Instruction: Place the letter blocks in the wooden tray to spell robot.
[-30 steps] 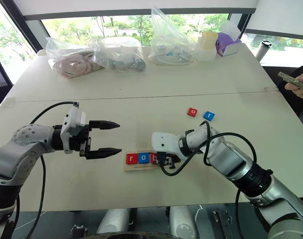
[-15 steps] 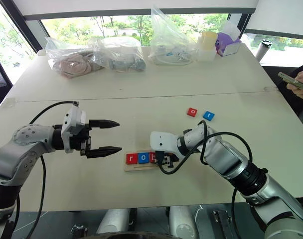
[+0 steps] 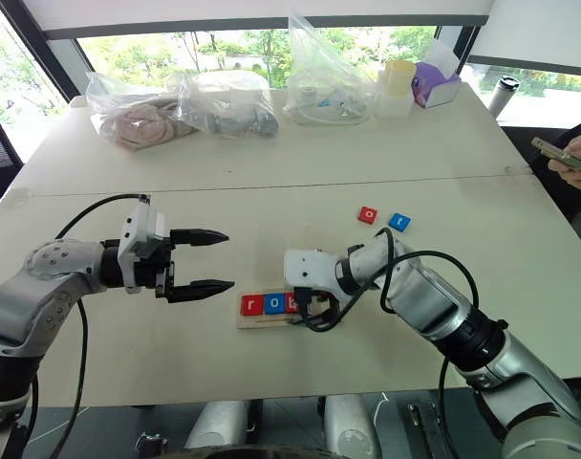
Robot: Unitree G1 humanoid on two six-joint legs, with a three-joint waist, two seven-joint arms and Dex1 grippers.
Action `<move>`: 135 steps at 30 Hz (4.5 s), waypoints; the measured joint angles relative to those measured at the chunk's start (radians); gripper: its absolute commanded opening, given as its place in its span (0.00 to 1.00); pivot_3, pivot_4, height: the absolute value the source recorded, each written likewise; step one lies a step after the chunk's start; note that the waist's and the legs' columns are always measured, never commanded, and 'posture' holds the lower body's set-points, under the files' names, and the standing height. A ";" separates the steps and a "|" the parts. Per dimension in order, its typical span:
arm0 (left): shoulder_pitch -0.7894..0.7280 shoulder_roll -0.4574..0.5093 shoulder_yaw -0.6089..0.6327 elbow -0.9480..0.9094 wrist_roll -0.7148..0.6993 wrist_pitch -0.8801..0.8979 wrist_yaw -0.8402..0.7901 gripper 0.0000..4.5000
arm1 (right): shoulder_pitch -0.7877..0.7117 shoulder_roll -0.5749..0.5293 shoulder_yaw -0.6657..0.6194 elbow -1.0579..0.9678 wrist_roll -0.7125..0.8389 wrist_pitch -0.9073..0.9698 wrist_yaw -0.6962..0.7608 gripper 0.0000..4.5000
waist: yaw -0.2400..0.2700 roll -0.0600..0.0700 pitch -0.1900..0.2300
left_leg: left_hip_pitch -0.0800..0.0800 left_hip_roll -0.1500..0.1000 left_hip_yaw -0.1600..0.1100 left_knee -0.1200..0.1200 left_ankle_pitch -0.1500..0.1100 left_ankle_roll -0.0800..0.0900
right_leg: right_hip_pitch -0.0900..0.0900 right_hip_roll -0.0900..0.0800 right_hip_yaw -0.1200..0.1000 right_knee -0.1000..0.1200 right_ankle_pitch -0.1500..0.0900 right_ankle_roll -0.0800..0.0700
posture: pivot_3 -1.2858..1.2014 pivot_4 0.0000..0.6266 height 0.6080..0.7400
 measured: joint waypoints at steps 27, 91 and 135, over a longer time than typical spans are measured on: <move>-0.014 -0.036 -0.011 0.012 0.029 -0.024 0.019 1.00 | -0.200 0.676 -0.764 0.354 -0.190 0.696 -1.087 0.99 | -0.004 0.000 0.000 | 0.000 0.000 0.001 -0.001 0.000 0.000 | -0.003 0.000 0.001 0.005 0.001 0.001 | 0.52 0.24 1.00; -0.108 -0.112 -0.080 0.163 0.102 -0.126 -0.037 1.00 | 0.482 -0.487 -0.415 -0.280 1.898 0.160 -2.035 0.25 | 0.000 -0.009 0.004 | 0.000 0.003 0.007 -0.012 0.000 0.001 | -0.005 0.002 0.007 -0.007 -0.003 0.004 | 0.52 0.24 1.00; -0.100 -0.114 -0.077 0.131 0.100 -0.108 0.008 1.00 | 0.520 -0.683 -0.377 0.062 0.473 -0.311 -0.010 0.99 | 0.015 -0.008 0.004 | 0.000 0.003 0.011 -0.006 -0.001 0.002 | -0.005 0.001 0.007 -0.004 -0.003 0.005 | 0.52 0.24 1.00</move>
